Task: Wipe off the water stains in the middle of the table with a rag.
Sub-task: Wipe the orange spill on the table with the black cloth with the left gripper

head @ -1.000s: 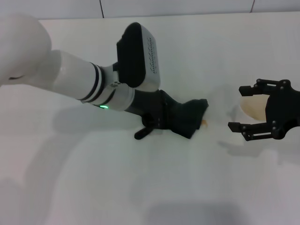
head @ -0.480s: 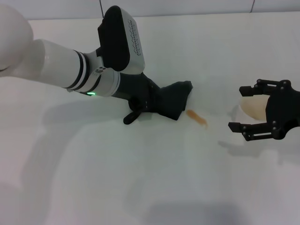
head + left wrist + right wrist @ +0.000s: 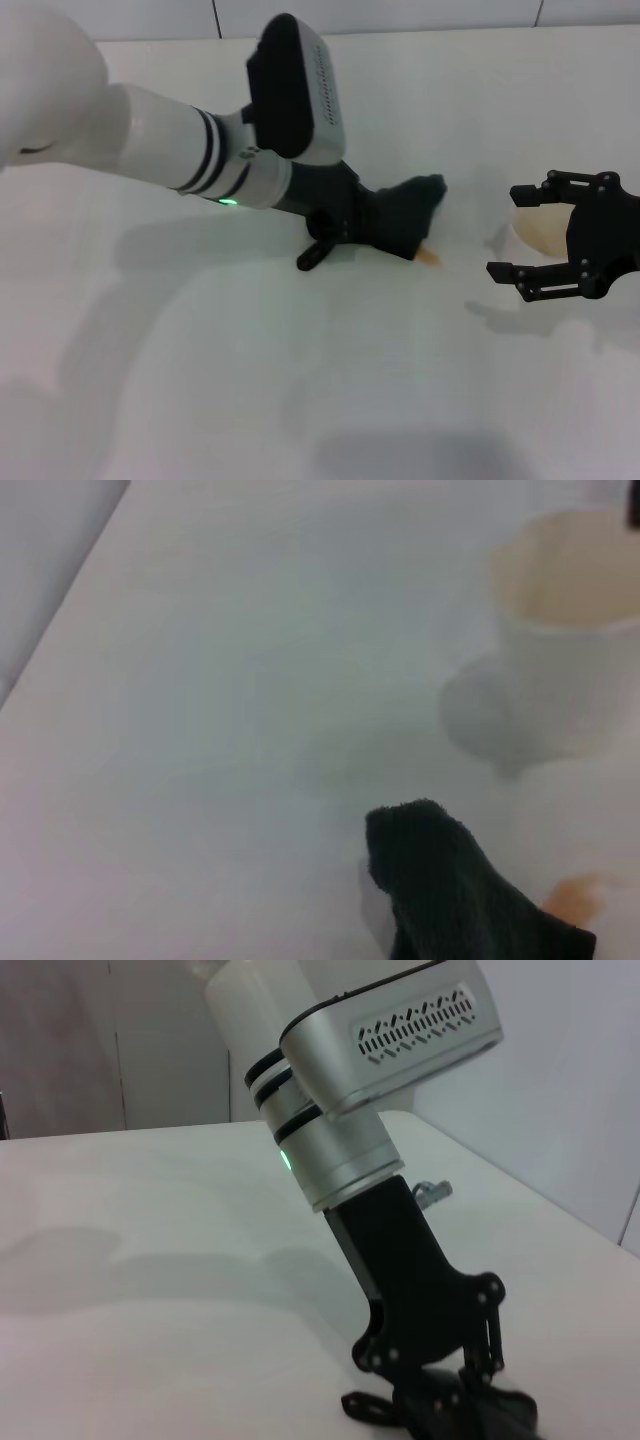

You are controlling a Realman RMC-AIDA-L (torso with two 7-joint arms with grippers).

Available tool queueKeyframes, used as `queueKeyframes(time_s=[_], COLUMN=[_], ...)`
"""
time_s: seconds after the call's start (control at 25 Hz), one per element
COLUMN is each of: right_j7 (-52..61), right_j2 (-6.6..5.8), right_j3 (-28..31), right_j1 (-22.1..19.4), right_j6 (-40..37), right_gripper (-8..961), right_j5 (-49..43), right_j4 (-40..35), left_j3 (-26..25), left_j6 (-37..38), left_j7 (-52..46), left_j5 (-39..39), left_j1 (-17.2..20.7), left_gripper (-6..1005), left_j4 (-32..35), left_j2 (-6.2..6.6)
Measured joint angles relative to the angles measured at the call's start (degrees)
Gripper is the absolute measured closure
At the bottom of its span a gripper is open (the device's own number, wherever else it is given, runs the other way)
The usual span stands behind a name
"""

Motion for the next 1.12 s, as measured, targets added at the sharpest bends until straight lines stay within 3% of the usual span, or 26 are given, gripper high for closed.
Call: queueKeyframes(time_s=[0.64, 1.12], right_j7=[0.00, 0.00], right_j2=[0.00, 0.00], right_j3=[-0.11, -0.11], right_j1=[-0.09, -0.09], right_j6=[0.00, 0.00], right_gripper=[85, 84], right_j5=[0.00, 0.00], right_j4=[-0.01, -0.05], left_j3=[13.75, 15.56], left_j6=[0.43, -0.79], left_j7=[0.00, 0.00], left_j5=[-8.86, -9.17], left_j1=[-0.24, -0.54], left_gripper=[896, 893], left_j4=[0.84, 1.24], left_j2=[-0.05, 0.22])
